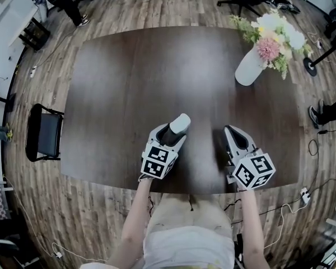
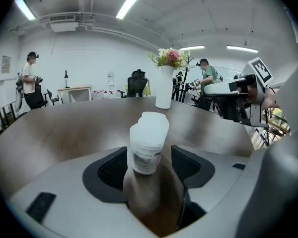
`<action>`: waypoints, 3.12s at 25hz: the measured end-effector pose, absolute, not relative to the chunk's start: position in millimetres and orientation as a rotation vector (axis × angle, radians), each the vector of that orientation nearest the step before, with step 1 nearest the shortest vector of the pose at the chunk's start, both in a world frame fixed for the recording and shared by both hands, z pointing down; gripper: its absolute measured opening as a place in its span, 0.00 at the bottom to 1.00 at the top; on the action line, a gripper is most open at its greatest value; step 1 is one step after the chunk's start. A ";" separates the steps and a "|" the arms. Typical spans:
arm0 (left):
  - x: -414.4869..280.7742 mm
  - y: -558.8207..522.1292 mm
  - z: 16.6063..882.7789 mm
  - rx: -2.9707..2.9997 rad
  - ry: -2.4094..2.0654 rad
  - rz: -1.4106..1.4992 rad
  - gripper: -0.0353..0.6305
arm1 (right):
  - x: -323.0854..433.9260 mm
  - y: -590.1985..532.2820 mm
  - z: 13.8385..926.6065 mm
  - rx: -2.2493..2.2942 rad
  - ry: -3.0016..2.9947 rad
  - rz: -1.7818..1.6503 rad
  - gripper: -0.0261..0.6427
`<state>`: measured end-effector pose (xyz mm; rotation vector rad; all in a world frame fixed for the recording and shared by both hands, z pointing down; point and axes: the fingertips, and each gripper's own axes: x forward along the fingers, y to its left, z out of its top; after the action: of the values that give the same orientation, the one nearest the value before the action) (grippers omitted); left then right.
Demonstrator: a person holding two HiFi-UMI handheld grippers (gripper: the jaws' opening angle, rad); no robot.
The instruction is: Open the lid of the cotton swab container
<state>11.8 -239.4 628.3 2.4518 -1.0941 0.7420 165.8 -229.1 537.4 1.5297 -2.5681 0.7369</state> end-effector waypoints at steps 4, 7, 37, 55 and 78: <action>19.8 -248.9 632.9 2.484 -1.065 0.762 0.47 | 167.2 -225.3 541.2 1.547 -2.558 0.749 0.07; 26.6 -253.0 636.9 2.502 -1.032 0.776 0.47 | 170.6 -222.3 543.7 1.569 -2.544 0.760 0.07; 50.4 -237.8 614.5 2.515 -0.872 0.694 0.42 | 167.7 -233.9 513.5 1.588 -2.607 0.712 0.07; 58.6 -215.4 516.1 2.562 -0.835 0.506 0.42 | 144.4 -246.4 444.5 1.387 -2.861 0.566 0.07; 76.5 -184.6 424.1 2.792 -0.499 0.573 0.42 | 101.8 -212.6 345.5 0.412 -3.260 0.466 0.13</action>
<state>76.5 -184.6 424.1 2.7920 -0.4990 0.5725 101.8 -212.6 345.5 0.4117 -3.2601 0.4655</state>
